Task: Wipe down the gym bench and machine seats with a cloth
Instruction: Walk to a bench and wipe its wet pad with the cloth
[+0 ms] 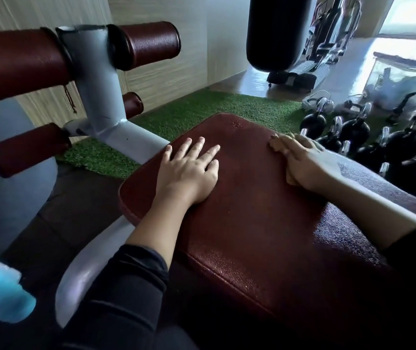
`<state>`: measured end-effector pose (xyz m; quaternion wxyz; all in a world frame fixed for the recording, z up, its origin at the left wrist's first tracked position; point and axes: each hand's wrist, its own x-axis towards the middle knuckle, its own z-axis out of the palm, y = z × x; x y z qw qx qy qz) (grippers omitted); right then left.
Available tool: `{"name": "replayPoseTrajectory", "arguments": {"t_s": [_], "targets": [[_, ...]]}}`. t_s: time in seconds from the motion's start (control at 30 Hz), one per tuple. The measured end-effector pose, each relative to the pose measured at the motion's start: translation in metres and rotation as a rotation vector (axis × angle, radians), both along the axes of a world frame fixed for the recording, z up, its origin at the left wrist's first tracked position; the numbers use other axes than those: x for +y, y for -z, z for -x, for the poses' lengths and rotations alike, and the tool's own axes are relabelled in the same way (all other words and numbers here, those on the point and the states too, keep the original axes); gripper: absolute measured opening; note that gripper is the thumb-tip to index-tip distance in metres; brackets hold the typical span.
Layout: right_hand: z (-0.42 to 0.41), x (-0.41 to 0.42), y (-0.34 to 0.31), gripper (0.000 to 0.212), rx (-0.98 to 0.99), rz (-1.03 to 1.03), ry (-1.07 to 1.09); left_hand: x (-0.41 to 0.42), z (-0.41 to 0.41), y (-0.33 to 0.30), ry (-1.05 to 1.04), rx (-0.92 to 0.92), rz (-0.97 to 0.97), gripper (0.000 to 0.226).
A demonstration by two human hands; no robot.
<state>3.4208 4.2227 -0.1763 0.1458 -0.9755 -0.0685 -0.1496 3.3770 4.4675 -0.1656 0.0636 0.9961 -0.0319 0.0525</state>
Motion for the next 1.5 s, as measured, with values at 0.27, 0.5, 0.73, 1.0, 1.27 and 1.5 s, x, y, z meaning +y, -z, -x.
{"name": "replayPoseTrajectory", "arguments": {"t_s": [0.27,0.5,0.73,1.0,1.27,1.5], "targets": [[0.015,0.068,0.001,0.048,0.059,0.027,-0.067,-0.001,0.000,-0.002,-0.011,-0.002,-0.021,0.049],[-0.042,0.017,-0.007,0.041,0.041,-0.057,-0.008,0.001,0.002,-0.003,-0.002,0.011,-0.004,0.048],[0.005,-0.031,-0.002,0.038,0.029,-0.079,0.113,-0.001,0.003,-0.002,-0.004,-0.005,0.004,0.049],[0.031,-0.012,-0.003,0.036,-0.104,-0.161,-0.218,0.000,0.002,-0.001,-0.008,-0.040,0.044,0.051],[0.003,0.021,-0.004,0.046,0.069,-0.017,-0.259,0.006,0.000,-0.004,-0.114,-0.038,0.065,0.056],[0.001,0.030,-0.010,0.045,0.143,0.086,-0.325,0.011,-0.010,-0.003,-0.186,-0.048,0.019,0.063]]}}
